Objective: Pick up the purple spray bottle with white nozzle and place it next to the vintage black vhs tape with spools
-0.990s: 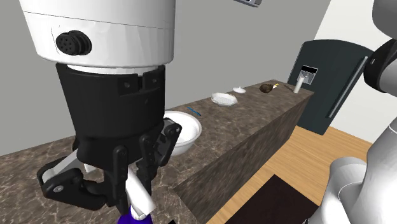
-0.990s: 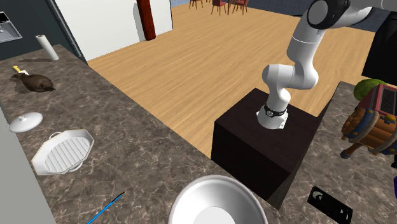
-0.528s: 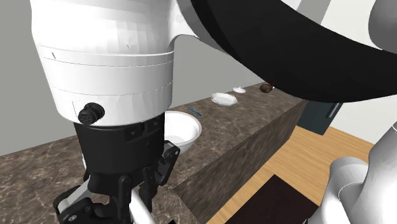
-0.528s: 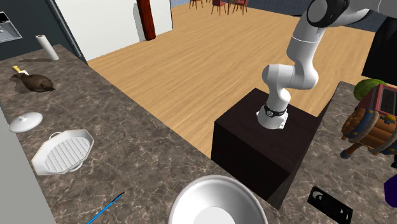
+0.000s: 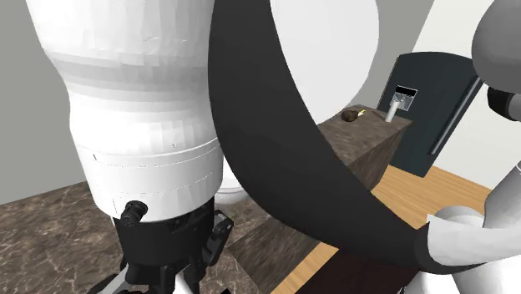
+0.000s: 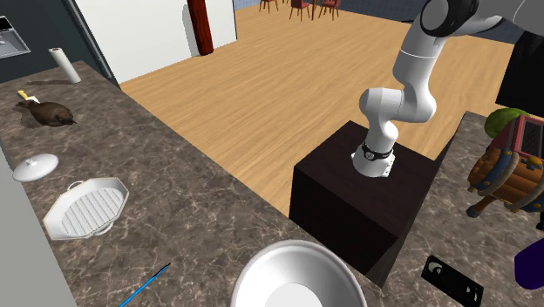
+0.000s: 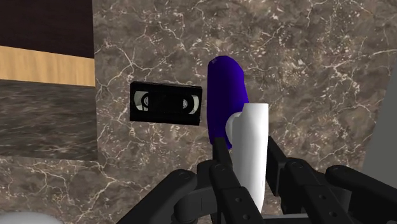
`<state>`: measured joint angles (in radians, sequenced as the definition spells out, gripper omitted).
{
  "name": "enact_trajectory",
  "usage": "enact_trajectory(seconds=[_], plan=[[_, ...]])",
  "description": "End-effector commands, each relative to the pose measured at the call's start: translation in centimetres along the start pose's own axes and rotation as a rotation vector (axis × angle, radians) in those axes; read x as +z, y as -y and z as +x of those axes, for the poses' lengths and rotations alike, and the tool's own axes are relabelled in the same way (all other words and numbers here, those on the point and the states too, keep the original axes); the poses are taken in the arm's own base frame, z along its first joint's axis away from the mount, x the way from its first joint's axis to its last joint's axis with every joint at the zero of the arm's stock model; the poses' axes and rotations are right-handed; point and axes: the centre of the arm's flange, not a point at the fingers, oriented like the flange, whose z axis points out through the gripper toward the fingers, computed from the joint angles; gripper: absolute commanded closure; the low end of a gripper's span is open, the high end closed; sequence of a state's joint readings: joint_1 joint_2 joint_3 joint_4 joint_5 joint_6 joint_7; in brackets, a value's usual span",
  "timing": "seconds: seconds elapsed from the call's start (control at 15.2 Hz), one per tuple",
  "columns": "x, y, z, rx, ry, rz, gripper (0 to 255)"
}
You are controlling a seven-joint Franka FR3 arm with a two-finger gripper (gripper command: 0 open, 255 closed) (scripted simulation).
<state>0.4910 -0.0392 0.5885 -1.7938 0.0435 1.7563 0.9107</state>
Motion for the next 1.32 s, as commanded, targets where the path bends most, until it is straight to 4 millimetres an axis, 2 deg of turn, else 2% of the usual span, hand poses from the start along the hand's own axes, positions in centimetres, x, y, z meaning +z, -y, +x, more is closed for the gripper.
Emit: enact_trajectory(seconds=[0.0, 1.25], plan=[[1.1, -0.1, 0.0, 0.000, -0.001, 0.000, 255], [11.2, -0.2, 0.2, 0.000, -0.001, 0.000, 255]])
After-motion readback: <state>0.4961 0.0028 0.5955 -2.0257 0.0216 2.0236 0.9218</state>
